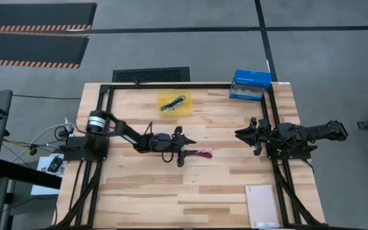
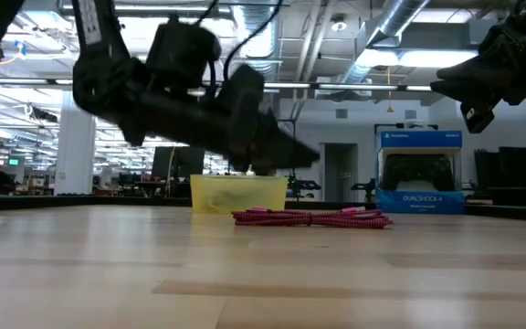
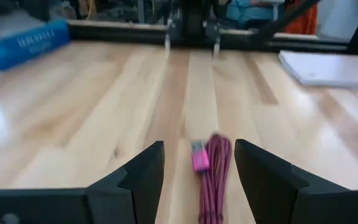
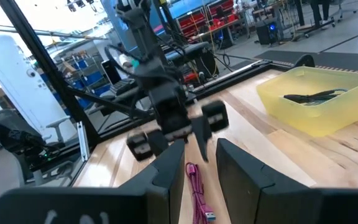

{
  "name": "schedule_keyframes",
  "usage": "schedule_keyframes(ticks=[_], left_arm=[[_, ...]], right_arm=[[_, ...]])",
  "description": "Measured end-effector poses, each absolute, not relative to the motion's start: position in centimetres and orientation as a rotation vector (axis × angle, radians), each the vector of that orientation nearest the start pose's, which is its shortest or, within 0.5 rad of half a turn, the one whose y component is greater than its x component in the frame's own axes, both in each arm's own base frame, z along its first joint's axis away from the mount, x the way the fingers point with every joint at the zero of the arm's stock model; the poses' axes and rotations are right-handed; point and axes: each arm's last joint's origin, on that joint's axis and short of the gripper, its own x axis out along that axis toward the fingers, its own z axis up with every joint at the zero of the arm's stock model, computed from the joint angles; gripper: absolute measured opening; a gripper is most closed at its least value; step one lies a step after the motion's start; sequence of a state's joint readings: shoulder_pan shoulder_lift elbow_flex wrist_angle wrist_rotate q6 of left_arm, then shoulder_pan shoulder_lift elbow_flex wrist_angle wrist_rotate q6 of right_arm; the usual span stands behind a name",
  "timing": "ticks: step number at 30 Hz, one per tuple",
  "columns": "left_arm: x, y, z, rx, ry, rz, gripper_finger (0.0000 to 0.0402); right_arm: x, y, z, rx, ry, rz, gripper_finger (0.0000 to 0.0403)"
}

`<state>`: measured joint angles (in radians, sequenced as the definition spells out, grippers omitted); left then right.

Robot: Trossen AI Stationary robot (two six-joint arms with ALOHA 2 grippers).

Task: Pick and place USB-C Cables
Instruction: Put the pink charger cable into the yellow bin

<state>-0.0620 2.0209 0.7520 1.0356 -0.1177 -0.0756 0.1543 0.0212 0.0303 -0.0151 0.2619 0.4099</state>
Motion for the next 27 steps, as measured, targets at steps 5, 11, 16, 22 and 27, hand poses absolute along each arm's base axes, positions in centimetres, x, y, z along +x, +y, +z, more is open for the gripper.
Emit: schedule_keyframes(ticks=[5,11,16,22,27], left_arm=[[35.8,-1.9,7.1,-0.102,0.275,0.054,0.0185],[35.9,-2.0,5.1,-0.146,0.303,0.053,0.0185],[35.9,-2.0,5.1,-0.125,0.320,0.036,0.0185],[36.2,-1.9,4.9,-0.118,0.377,0.034,0.0171],[36.6,-1.5,4.7,-0.144,0.424,0.030,0.0110]], right_arm=[[9.6,0.7,17.1,0.408,-0.016,-0.107,0.0118],[9.6,0.7,17.1,0.408,-0.016,-0.107,0.0118],[9.6,0.7,17.1,0.408,-0.016,-0.108,0.0118],[9.6,0.7,17.1,0.407,-0.017,-0.109,0.0118],[9.6,0.7,17.1,0.404,-0.016,-0.109,0.0118]])
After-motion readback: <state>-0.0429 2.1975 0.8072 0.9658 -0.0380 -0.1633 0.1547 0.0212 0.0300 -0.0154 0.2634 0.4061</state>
